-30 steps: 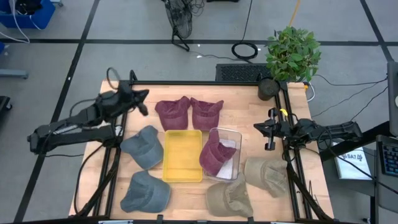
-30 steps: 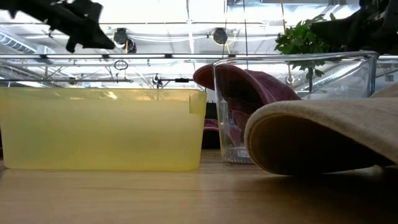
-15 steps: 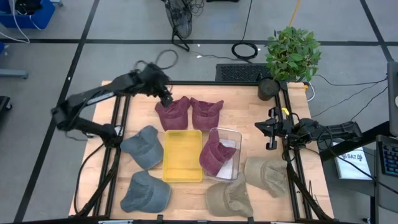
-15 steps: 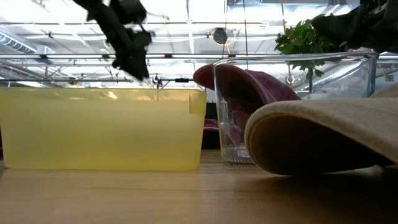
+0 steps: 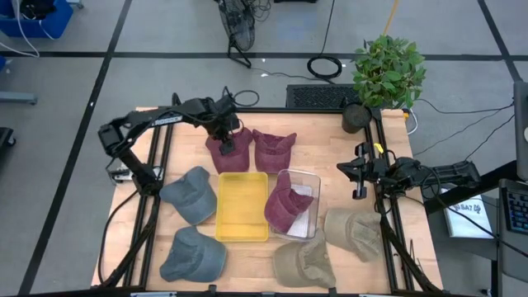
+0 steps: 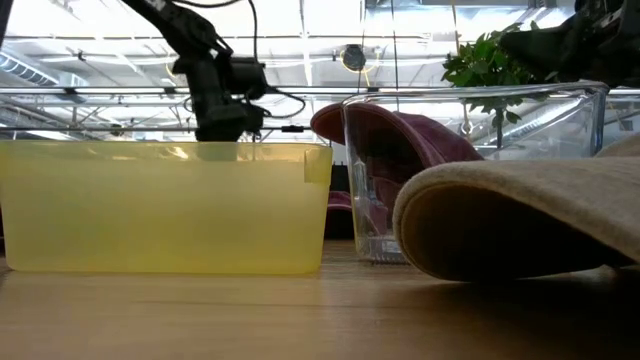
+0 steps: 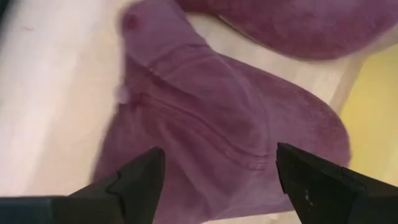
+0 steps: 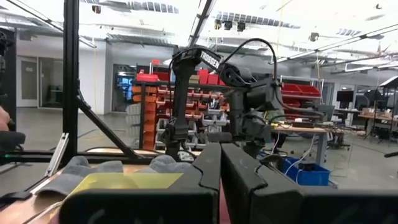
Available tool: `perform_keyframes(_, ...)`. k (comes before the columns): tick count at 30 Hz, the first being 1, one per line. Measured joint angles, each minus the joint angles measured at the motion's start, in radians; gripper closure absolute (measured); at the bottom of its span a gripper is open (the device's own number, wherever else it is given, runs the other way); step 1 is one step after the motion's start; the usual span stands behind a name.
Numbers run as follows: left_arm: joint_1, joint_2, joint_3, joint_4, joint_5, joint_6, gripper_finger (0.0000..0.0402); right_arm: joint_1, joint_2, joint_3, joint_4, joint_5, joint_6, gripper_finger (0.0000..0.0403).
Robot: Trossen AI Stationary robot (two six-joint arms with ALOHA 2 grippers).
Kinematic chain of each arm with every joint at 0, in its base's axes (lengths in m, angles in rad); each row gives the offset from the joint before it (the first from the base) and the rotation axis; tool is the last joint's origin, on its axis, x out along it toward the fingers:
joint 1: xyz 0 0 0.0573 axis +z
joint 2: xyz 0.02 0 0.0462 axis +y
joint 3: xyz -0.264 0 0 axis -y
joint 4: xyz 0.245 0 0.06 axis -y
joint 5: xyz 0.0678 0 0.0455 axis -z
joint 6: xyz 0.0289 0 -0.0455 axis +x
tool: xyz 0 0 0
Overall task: Pick & Place hat
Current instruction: Put the left red cap into the transparent bin
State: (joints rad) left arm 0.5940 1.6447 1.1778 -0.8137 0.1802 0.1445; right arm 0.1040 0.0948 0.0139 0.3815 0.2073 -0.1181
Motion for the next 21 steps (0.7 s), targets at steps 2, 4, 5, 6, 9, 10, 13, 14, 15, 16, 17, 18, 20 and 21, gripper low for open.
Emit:
perform_keyframes(2,-0.007,0.027,0.0,0.009,0.003,0.013,0.0099,0.0,0.0,0.0,-0.003,0.0,0.0,0.0403)
perform_keyframes(4,-0.014,0.051,0.0,0.015,-0.007,0.023,0.0102,0.0,0.0,0.0,-0.006,0.0,-0.001,0.0403)
perform_keyframes(5,-0.016,0.063,0.0,0.016,-0.011,0.029,0.0102,0.0,0.0,0.0,-0.007,0.0,-0.001,0.0403)
perform_keyframes(6,-0.021,0.076,0.0,0.019,-0.011,0.033,0.0103,0.0,0.0,0.0,-0.007,0.0,-0.001,0.0403)
perform_keyframes(9,-0.036,0.106,-0.001,0.037,-0.021,0.042,0.0101,0.0,0.0,0.0,-0.01,0.0,-0.001,0.0403)
perform_keyframes(10,-0.043,0.115,-0.001,0.045,-0.033,0.043,0.0101,0.0,0.0,0.0,-0.01,0.0,-0.001,0.0403)
perform_keyframes(13,-0.059,0.135,-0.001,0.062,-0.079,0.045,0.0103,0.0,0.0,0.0,-0.01,0.0,-0.002,0.0403)
perform_keyframes(14,-0.062,0.138,0.0,0.066,-0.09,0.044,0.0105,0.0,0.0,0.0,-0.009,0.0,-0.002,0.0403)
perform_keyframes(15,-0.065,0.142,0.0,0.067,-0.1,0.045,0.0108,0.0,0.0,0.0,-0.009,0.0,-0.002,0.0403)
perform_keyframes(16,-0.067,0.144,0.0,0.067,-0.103,0.044,0.0112,0.0,0.0,0.0,-0.009,0.0,-0.002,0.0403)
perform_keyframes(17,-0.067,0.146,0.0,0.066,-0.102,0.044,0.0117,0.0,0.0,0.0,-0.009,0.0,-0.002,0.0403)
perform_keyframes(18,-0.067,0.146,0.0,0.065,-0.099,0.044,0.0125,0.0,0.0,0.0,-0.008,0.0,-0.002,0.0403)
perform_keyframes(20,-0.067,0.146,0.0,0.065,-0.098,0.044,0.0147,0.0,0.0,0.0,-0.008,0.0,-0.002,0.0403)
perform_keyframes(21,-0.067,0.144,0.0,0.064,-0.098,0.045,0.0161,0.0,0.0,0.0,-0.008,0.0,-0.002,0.0403)
